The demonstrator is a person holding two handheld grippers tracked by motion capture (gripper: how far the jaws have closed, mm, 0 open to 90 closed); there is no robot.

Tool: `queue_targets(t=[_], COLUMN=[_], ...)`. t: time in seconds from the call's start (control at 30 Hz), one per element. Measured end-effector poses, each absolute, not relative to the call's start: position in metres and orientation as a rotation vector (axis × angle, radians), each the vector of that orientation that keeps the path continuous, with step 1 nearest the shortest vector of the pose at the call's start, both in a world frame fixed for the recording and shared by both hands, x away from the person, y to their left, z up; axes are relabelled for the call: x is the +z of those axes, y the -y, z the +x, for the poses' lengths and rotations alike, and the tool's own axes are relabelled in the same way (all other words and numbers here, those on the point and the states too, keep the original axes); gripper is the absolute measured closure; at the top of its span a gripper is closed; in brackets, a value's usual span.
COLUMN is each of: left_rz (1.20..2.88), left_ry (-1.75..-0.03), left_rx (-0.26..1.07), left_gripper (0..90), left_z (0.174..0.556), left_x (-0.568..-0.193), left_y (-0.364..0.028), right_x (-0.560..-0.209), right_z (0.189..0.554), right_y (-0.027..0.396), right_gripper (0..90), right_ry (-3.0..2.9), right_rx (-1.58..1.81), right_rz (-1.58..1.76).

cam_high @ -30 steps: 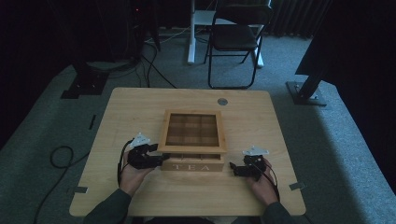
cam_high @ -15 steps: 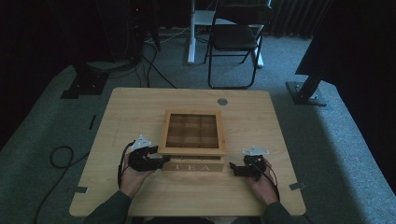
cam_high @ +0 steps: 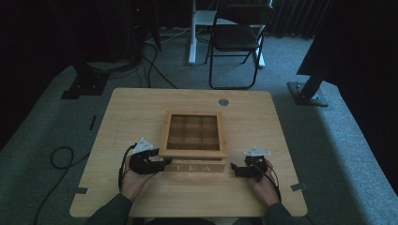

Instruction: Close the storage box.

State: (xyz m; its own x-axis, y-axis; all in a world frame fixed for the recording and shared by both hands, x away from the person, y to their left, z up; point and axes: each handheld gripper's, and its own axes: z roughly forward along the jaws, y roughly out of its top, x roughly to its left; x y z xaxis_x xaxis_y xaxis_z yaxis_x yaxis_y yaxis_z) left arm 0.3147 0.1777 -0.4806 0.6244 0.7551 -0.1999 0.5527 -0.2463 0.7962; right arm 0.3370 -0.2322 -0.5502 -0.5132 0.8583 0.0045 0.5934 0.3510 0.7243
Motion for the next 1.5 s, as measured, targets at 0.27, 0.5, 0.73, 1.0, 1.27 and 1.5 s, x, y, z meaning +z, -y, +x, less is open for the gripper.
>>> queue_targets(t=[0.27, 0.5, 0.73, 1.0, 1.27, 1.5], left_rz=[1.940, 1.948, 1.950, 1.859, 1.782, 1.770], left_ry=[-1.026, -1.021, -1.019, -1.062, -1.096, -1.134], left_rx=[0.290, 0.301, 0.313, 0.251, 0.261, 0.318], left_gripper=[37.4, 38.5, 40.0, 44.5, 43.2, 40.5], left_z=[0.311, 0.307, 0.304, 0.305, 0.307, 0.309], left_x=[-0.481, -0.481, -0.481, -0.481, -0.475, -0.477], left_y=[-0.176, -0.176, -0.175, -0.190, -0.206, -0.211], right_x=[-0.550, -0.550, -0.550, -0.550, -0.550, -0.550], right_z=[0.337, 0.337, 0.337, 0.337, 0.337, 0.337], right_y=[0.232, 0.232, 0.232, 0.232, 0.232, 0.232], right_gripper=[13.0, 13.1, 13.1, 13.1, 13.1, 13.1], right_ry=[-2.243, -2.243, -2.243, -2.242, -2.243, -2.243], right_rx=[0.965, 0.965, 0.965, 0.965, 0.965, 0.965], right_rz=[1.275, 1.275, 1.275, 1.276, 1.275, 1.275])
